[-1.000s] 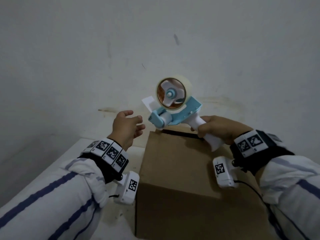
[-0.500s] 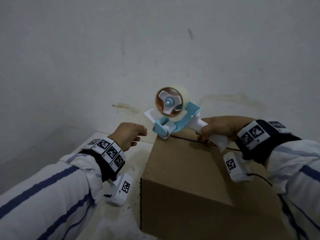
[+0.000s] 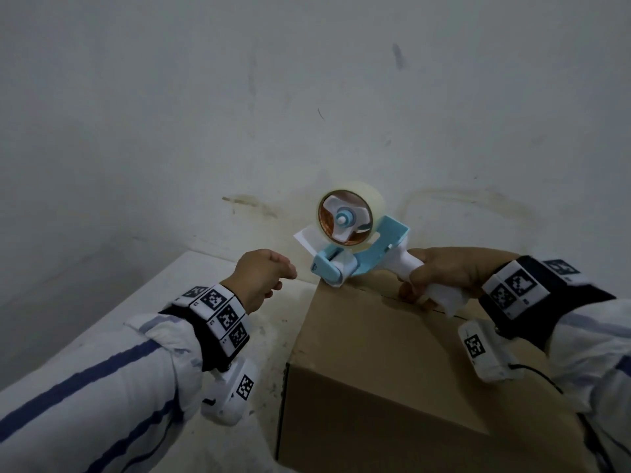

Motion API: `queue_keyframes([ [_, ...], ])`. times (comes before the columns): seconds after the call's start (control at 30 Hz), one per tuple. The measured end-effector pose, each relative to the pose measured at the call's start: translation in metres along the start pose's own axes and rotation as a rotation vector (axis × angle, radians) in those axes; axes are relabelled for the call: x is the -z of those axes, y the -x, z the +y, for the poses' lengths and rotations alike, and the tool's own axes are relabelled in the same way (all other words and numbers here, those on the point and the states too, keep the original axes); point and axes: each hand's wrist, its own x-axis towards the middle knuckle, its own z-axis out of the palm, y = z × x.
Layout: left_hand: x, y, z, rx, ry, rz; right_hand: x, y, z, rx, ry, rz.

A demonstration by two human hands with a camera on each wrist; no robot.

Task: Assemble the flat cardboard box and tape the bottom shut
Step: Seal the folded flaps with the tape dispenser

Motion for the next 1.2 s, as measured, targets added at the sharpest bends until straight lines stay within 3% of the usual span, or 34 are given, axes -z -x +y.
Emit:
queue_keyframes([
  [0.17,-0.001,-0.004,-0.011,-0.025,-0.022,-0.009,0.005,-0.008,-0.001,0.004,0.074,0.006],
  [0.47,-0.016,-0.007,-0.032,-0.078,-0.183,-0.065,0.004,-0.011,0.001,0.008,-0.041,-0.104],
  [0.6,-0.021,-0.007,-0.036,-0.099,-0.199,-0.117,0.002,-0.007,-0.004,-0.020,0.062,-0.057],
  [0.8,-0.030,-0.007,-0.037,-0.126,-0.216,-0.224,0.000,-0.010,-0.007,-0.113,0.284,0.137],
  [1.07,-0.030,-0.005,-0.040,-0.128,-0.387,-0.285,-0.005,-0.009,-0.010,-0.111,0.329,0.148],
  [1.2,-0.022,-0.005,-0.033,-0.200,-0.536,-0.333,-0.006,-0.010,-0.013,-0.122,0.376,0.170],
])
